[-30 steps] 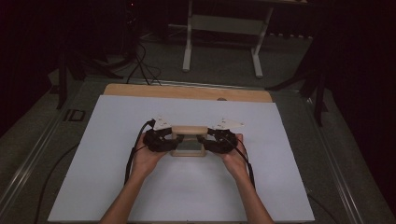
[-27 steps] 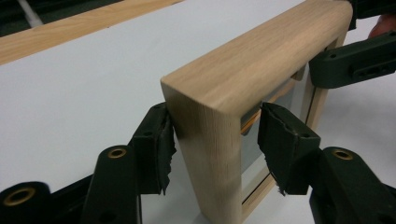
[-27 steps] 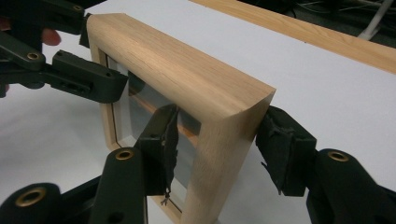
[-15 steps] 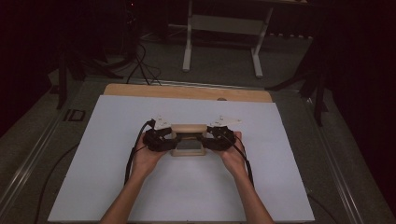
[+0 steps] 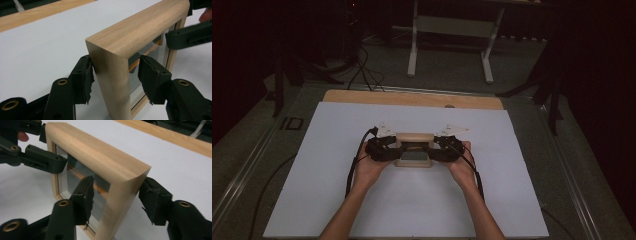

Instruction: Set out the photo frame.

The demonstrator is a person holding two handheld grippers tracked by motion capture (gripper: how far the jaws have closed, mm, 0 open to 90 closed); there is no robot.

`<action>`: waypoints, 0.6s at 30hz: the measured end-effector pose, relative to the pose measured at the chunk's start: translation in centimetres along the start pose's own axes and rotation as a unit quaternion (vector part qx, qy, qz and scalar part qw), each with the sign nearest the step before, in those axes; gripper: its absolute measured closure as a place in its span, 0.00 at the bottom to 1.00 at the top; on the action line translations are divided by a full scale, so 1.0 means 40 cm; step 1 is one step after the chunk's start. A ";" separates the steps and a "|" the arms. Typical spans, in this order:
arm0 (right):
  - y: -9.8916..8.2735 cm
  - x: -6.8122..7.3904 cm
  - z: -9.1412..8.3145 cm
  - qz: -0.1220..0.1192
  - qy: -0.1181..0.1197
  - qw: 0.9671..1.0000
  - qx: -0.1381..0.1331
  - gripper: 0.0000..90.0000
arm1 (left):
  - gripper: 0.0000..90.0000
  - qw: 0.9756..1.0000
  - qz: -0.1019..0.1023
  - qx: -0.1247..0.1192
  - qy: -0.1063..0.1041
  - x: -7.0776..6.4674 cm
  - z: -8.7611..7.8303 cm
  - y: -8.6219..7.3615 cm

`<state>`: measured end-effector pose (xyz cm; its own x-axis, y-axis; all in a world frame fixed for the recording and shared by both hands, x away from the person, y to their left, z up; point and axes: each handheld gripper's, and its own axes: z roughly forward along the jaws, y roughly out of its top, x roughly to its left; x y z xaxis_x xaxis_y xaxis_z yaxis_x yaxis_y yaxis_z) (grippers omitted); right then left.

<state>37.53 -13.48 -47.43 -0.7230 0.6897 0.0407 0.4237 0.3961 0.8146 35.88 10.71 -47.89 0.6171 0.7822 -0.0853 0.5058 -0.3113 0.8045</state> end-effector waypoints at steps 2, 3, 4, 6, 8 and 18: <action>-0.002 0.001 0.004 -0.002 0.002 1.000 0.007 0.46 | 0.51 1.000 -0.001 0.008 0.000 0.001 0.002 -0.002; -0.002 0.001 0.004 -0.002 0.002 1.000 0.007 0.46 | 0.50 1.000 -0.001 0.008 0.000 0.001 0.002 -0.002; -0.003 0.002 0.006 0.000 0.005 1.000 0.007 0.45 | 0.50 1.000 0.001 0.013 -0.001 0.002 0.004 -0.004; -0.002 0.001 0.005 0.004 0.006 1.000 0.003 0.43 | 0.49 1.000 0.000 0.017 -0.001 0.003 0.004 -0.005; -0.002 0.001 0.005 0.005 0.006 1.000 0.001 0.42 | 0.49 1.000 0.000 0.016 0.000 0.004 0.003 -0.006; -0.019 -0.008 -0.002 0.021 0.007 1.000 0.001 0.36 | 0.47 1.000 -0.008 0.019 -0.001 0.012 -0.006 -0.012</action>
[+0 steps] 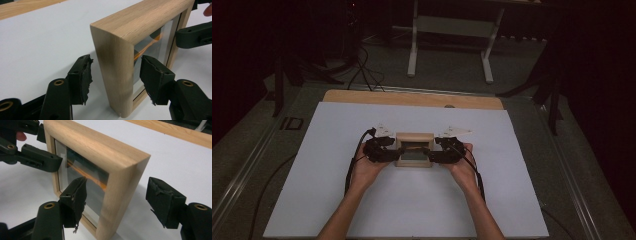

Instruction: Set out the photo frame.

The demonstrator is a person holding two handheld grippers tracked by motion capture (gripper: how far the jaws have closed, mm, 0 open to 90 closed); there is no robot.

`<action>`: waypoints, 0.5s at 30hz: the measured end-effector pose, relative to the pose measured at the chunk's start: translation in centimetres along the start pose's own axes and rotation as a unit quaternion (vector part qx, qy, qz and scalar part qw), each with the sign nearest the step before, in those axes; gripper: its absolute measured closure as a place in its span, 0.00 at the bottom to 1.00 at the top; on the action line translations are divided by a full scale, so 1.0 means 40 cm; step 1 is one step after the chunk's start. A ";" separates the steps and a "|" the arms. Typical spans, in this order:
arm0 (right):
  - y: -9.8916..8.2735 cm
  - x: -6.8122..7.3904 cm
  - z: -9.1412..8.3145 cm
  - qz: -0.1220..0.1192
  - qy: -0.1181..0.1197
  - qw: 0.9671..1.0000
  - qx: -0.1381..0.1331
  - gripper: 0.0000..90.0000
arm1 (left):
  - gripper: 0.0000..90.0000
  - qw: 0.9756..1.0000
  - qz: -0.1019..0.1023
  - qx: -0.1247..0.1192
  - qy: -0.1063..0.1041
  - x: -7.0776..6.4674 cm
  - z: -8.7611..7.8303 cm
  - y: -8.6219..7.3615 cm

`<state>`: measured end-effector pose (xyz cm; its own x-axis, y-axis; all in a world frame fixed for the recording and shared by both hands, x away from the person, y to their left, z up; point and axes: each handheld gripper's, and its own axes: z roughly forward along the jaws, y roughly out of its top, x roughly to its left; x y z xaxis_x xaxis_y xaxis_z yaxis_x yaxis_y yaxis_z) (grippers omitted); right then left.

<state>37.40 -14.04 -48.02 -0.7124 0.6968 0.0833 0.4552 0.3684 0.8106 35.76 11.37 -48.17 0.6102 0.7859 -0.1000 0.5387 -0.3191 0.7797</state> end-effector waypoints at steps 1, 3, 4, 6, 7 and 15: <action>0.000 0.000 0.000 0.000 0.000 1.000 0.000 0.36 | 0.47 1.000 0.000 0.000 0.000 0.000 0.000 0.000; -0.003 -0.001 -0.004 0.001 -0.002 1.000 0.000 0.36 | 0.47 1.000 0.001 0.000 0.001 0.002 -0.005 -0.001; -0.006 -0.001 -0.010 -0.001 -0.005 1.000 0.001 0.35 | 0.47 1.000 0.001 -0.002 0.001 0.002 -0.011 -0.003; -0.009 0.001 -0.018 -0.005 -0.006 1.000 0.001 0.35 | 0.47 1.000 0.002 -0.002 0.003 0.001 -0.016 -0.005; -0.009 0.001 -0.018 -0.005 -0.006 1.000 0.001 0.35 | 0.47 1.000 0.002 -0.002 0.003 0.001 -0.016 -0.005; -0.019 0.005 -0.053 -0.021 -0.009 1.000 0.003 0.35 | 0.46 1.000 -0.010 -0.013 0.000 0.014 -0.056 -0.020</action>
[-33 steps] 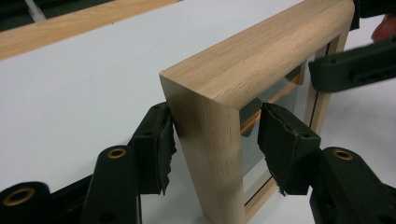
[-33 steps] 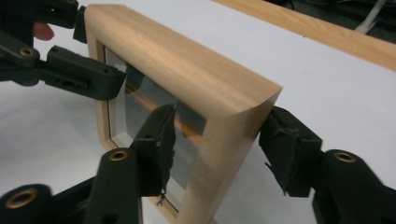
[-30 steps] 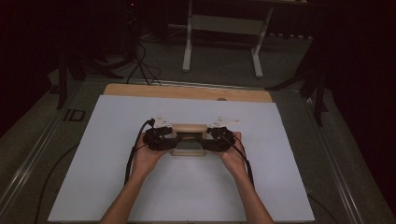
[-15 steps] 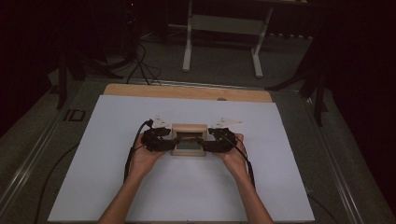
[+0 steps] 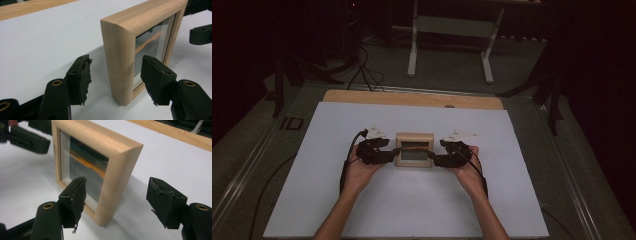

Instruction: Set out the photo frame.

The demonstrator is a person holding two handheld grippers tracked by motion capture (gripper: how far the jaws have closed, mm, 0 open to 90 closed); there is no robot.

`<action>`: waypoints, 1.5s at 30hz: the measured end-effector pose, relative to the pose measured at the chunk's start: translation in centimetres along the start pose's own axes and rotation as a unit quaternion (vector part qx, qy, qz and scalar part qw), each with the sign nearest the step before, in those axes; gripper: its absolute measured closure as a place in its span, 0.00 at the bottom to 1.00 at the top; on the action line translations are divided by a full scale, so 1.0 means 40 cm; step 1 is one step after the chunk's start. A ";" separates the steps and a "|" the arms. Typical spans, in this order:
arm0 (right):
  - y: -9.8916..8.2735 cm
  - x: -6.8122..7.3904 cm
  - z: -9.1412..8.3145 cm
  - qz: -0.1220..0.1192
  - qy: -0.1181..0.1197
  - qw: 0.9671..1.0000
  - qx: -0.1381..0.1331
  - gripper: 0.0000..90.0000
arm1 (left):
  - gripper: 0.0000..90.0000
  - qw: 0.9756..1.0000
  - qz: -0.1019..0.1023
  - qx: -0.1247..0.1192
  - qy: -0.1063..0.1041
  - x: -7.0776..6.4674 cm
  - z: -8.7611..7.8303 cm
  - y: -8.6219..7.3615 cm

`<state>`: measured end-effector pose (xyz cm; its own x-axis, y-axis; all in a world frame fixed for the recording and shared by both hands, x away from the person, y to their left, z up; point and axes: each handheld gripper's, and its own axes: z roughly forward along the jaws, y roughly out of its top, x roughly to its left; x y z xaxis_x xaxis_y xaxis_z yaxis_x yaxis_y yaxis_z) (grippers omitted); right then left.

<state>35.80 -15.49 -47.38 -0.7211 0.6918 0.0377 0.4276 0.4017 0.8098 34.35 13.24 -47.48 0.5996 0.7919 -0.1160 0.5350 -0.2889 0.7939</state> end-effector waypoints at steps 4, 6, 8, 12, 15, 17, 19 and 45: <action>-0.012 -0.001 -0.015 -0.007 -0.002 1.000 0.004 0.35 | 0.46 1.000 0.004 -0.004 0.004 0.003 -0.021 -0.008; -0.017 -0.004 -0.023 -0.005 -0.003 1.000 0.004 0.35 | 0.45 1.000 0.004 -0.007 0.005 0.004 -0.032 -0.012; -0.022 -0.006 -0.030 -0.006 -0.003 1.000 0.004 0.35 | 0.46 1.000 0.004 -0.008 0.006 0.006 -0.041 -0.018; -0.030 -0.008 -0.040 -0.009 -0.002 1.000 0.004 0.35 | 0.45 1.000 0.006 -0.005 0.005 0.008 -0.055 -0.028; -0.040 -0.010 -0.048 -0.009 -0.001 1.000 0.005 0.35 | 0.45 1.000 0.005 -0.005 0.005 0.012 -0.063 -0.038; -0.043 -0.010 -0.051 -0.006 0.000 1.000 0.005 0.35 | 0.45 1.000 0.004 -0.004 0.006 0.013 -0.065 -0.041; -0.050 -0.014 -0.058 -0.003 0.001 1.000 0.003 0.35 | 0.45 1.000 0.004 -0.003 0.008 0.016 -0.071 -0.049; -0.167 -0.051 -0.146 0.008 -0.023 1.000 0.006 0.35 | 0.45 0.999 -0.009 0.011 0.033 0.052 -0.139 -0.149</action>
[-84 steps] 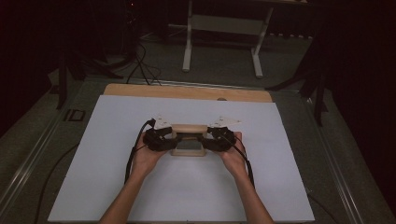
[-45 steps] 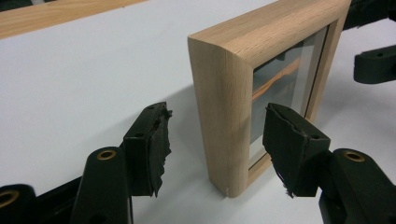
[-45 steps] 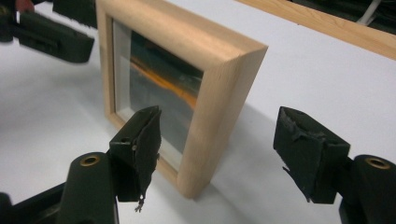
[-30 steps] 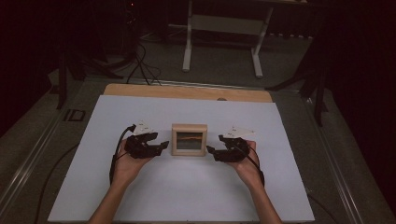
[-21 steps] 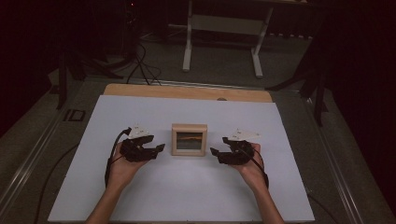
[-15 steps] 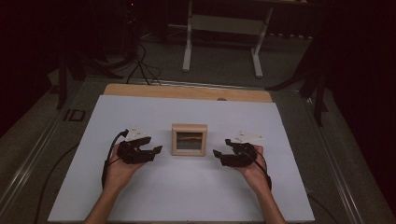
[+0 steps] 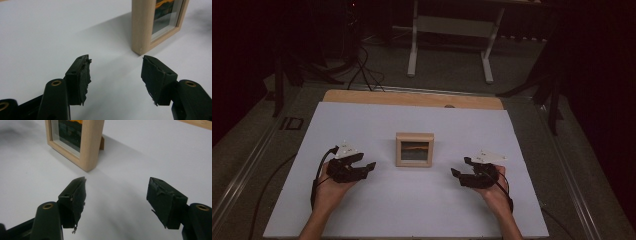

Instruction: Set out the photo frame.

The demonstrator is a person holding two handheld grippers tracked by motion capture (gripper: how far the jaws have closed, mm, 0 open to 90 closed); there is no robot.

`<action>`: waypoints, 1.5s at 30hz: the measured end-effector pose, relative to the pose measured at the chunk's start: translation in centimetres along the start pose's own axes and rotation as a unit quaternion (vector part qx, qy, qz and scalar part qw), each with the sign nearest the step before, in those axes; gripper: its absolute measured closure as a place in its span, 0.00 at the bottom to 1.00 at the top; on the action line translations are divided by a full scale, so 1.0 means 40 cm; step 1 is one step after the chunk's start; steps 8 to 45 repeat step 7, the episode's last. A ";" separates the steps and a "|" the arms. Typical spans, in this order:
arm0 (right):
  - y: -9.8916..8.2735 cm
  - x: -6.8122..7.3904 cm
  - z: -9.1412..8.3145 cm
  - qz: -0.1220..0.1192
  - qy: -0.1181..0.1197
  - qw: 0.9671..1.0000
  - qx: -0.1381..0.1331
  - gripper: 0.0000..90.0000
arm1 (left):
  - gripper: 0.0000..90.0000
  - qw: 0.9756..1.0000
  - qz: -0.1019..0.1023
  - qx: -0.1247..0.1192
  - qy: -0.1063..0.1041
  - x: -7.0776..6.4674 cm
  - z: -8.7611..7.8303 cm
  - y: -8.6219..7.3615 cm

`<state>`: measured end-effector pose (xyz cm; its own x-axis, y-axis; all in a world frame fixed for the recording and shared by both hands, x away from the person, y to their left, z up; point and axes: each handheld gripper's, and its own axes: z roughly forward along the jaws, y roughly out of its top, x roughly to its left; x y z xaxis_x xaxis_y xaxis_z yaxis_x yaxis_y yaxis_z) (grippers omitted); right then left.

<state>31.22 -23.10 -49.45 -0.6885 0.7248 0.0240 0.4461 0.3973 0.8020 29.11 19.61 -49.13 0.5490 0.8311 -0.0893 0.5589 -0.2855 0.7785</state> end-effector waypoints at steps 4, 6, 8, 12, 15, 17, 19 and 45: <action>-0.021 -0.003 -0.005 0.009 -0.005 1.000 -0.001 0.35 | 0.44 1.000 -0.005 0.004 0.004 0.005 -0.012 -0.018; -0.030 -0.004 -0.006 0.011 -0.009 1.000 0.002 0.35 | 0.44 1.000 0.000 0.007 0.014 0.003 -0.014 -0.025; -0.034 -0.005 -0.006 0.012 -0.011 1.000 0.003 0.35 | 0.44 1.000 0.002 0.010 0.018 0.004 -0.015 -0.028; -0.034 -0.005 -0.006 0.012 -0.011 1.000 0.003 0.35 | 0.44 1.000 0.002 0.010 0.018 0.004 -0.015 -0.028; -0.034 -0.005 -0.006 0.012 -0.011 1.000 0.003 0.35 | 0.44 1.000 0.002 0.010 0.018 0.004 -0.015 -0.028; -0.034 -0.005 -0.006 0.012 -0.011 1.000 0.003 0.35 | 0.44 1.000 0.002 0.010 0.018 0.004 -0.015 -0.028; -0.034 -0.005 -0.006 0.012 -0.011 1.000 0.003 0.35 | 0.44 1.000 0.002 0.010 0.018 0.004 -0.015 -0.028; -0.034 -0.005 -0.006 0.012 -0.011 1.000 0.003 0.35 | 0.44 1.000 0.002 0.010 0.018 0.004 -0.015 -0.028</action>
